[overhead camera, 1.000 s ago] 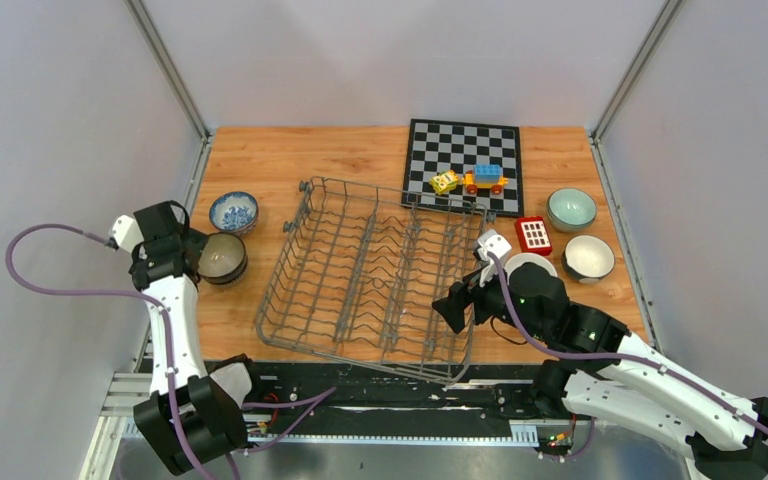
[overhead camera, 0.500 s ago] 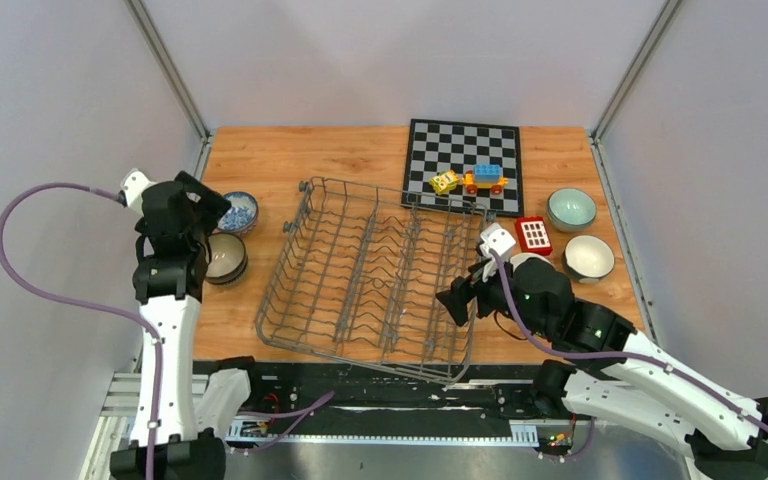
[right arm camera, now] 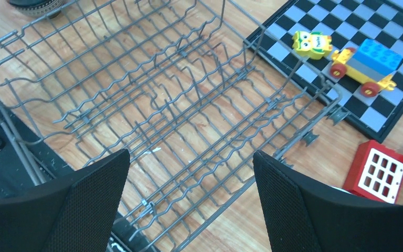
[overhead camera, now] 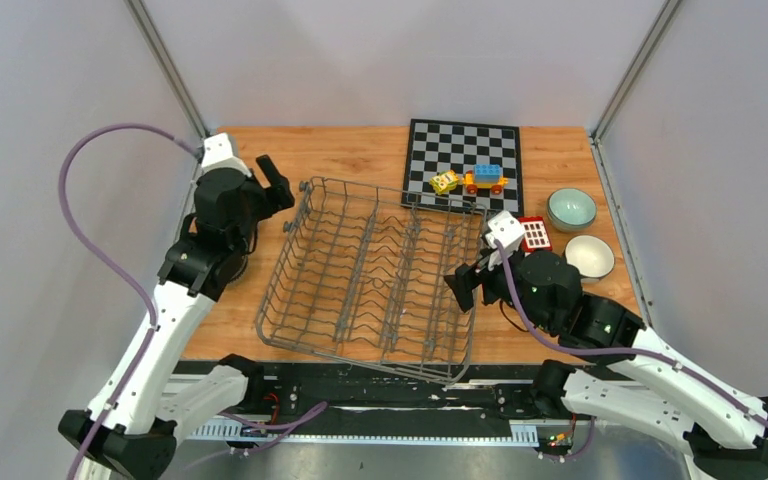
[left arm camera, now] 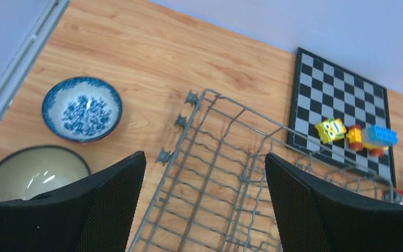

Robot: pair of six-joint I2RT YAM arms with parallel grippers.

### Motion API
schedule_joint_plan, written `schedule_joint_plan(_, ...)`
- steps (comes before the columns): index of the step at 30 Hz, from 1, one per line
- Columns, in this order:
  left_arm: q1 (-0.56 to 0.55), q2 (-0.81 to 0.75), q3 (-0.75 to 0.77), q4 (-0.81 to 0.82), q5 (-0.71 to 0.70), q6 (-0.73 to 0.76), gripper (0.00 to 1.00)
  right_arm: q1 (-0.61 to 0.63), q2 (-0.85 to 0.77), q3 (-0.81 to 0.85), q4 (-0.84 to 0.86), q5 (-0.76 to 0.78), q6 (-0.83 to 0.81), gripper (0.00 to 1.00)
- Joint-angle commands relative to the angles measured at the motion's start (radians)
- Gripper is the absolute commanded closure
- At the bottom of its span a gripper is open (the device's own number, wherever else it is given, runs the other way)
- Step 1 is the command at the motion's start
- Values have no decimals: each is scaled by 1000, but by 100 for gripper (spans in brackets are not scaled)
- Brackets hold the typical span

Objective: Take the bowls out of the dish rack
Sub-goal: Reset both arms

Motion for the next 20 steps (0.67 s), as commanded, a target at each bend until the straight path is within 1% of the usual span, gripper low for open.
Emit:
schedule_joint_plan(1,-129,43,77,13,-105,161,15,10,10,48,-21,77,-29,9)
schedule_joint_plan(5,-229,89,126,-45,-120,243,15,10,15,52,-30,117,-11,9)
schedule_joint_plan(8,-260,86,102,-72,-60,264,11,10,9,50,-44,174,12,9)
schedule_joint_plan(9,-259,70,72,-53,-46,252,9,10,4,48,-47,205,14,9)
schedule_joint_plan(10,-260,50,32,-26,-35,232,4,10,-3,44,-48,229,15,9)
schedule_joint_plan(11,-259,14,-7,10,-26,210,1,10,-11,38,-48,248,18,9)
schedule_joint_plan(13,-261,-38,-79,63,-27,150,0,10,-23,33,-48,274,18,9)
schedule_joint_plan(16,-259,-83,-145,89,-55,67,0,10,-28,36,-46,299,18,9)
schedule_joint_plan(18,-259,-76,-147,62,-64,8,0,10,-21,40,-39,307,17,9)
schedule_joint_plan(20,-260,-56,-121,16,-54,-11,0,10,-9,45,-30,310,17,9)
